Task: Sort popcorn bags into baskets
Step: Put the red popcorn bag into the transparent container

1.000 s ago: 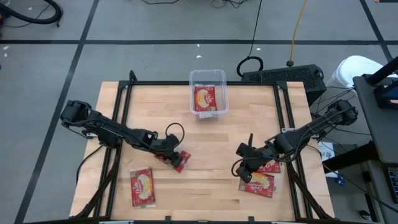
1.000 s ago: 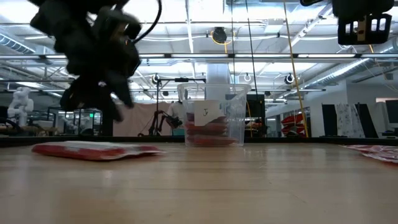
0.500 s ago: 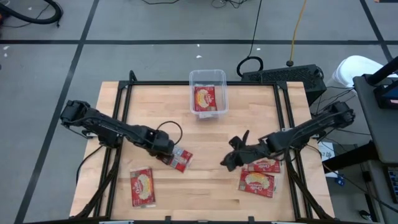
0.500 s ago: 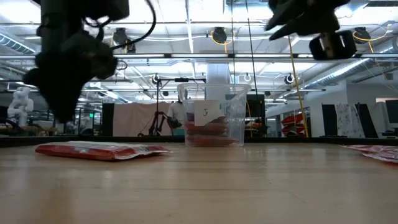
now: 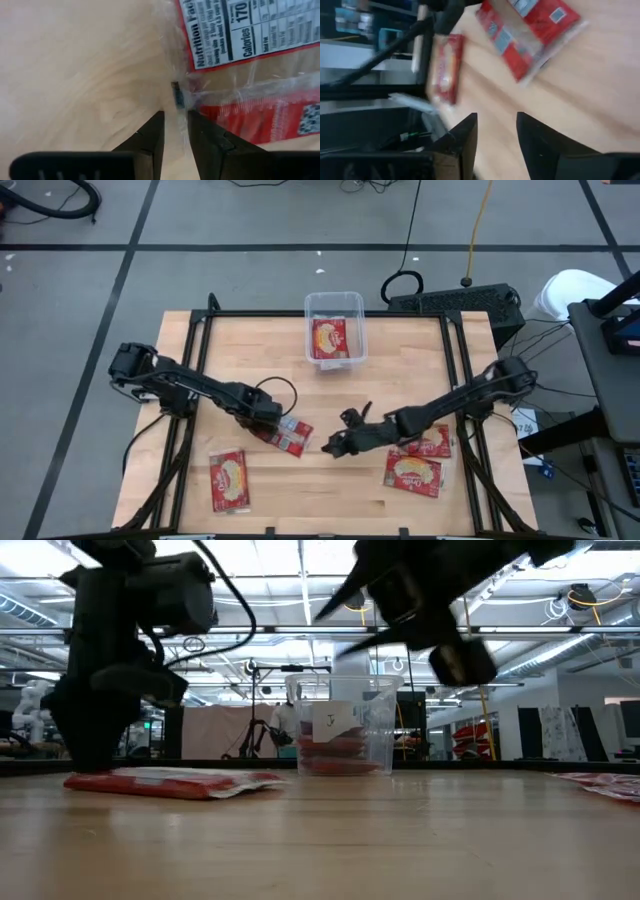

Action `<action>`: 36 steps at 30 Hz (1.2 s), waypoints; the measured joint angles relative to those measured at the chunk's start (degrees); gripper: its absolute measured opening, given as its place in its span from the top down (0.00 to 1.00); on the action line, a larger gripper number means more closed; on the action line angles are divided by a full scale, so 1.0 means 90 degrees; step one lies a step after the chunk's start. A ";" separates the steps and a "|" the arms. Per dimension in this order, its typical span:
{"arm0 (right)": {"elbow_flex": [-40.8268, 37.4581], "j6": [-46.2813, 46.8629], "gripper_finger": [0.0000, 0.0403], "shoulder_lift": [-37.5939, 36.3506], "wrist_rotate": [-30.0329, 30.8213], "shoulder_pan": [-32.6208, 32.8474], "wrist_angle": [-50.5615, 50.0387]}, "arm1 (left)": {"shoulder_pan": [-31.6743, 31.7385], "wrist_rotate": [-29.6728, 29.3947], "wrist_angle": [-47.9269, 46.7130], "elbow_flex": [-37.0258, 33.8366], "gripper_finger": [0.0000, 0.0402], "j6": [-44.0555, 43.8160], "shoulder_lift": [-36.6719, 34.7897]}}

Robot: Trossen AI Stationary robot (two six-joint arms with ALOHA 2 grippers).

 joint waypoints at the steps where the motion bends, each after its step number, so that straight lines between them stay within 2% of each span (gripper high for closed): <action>1: 0.0173 -0.0067 0.68 0.0172 0.0002 -0.0032 -0.0161 | 0.0004 0.0015 0.0102 -0.0009 0.77 0.0005 0.0052; 5: 0.0583 -0.0393 0.66 0.0634 -0.0083 -0.0164 0.0038 | 0.0005 0.0137 0.0460 0.0001 0.77 -0.0038 0.0185; 7: 0.0604 0.0455 0.65 0.0761 -0.0026 -0.0216 0.0214 | 0.0000 0.0166 0.0472 0.0018 0.77 -0.0141 0.0192; 9: 0.0584 0.1236 0.63 0.0829 0.0015 -0.0257 -0.0068 | 0.0005 0.0251 0.0451 0.0022 0.77 -0.0237 0.0093; 13: 0.0569 0.1375 0.58 0.0846 0.0014 -0.0265 -0.0586 | -0.0012 0.0610 0.0252 0.0153 0.77 -0.0214 -0.0404; 15: 0.0574 0.1370 0.55 0.0840 0.0013 -0.0260 -0.0816 | -0.0036 0.0526 0.0165 0.0240 0.77 -0.0281 -0.0630; 19: 0.0577 0.1339 0.49 0.0894 0.0026 -0.0355 -0.0945 | -0.0049 -0.0118 0.0125 0.0256 0.77 -0.0524 -0.0933; 23: 0.0571 0.1320 0.45 0.1080 0.0022 -0.0499 -0.0958 | -0.0020 -0.0614 0.0385 0.0243 0.77 -0.0280 -0.0737; 29: 0.0583 0.1443 0.44 0.1384 -0.0138 -0.0705 -0.0727 | -0.0005 -0.0436 0.1378 0.0220 0.77 -0.0025 -0.0096; 36: 0.0594 0.1496 0.44 0.1839 -0.0622 -0.0727 -0.0068 | -0.0034 -0.0155 0.1673 0.0231 0.77 -0.0296 0.0343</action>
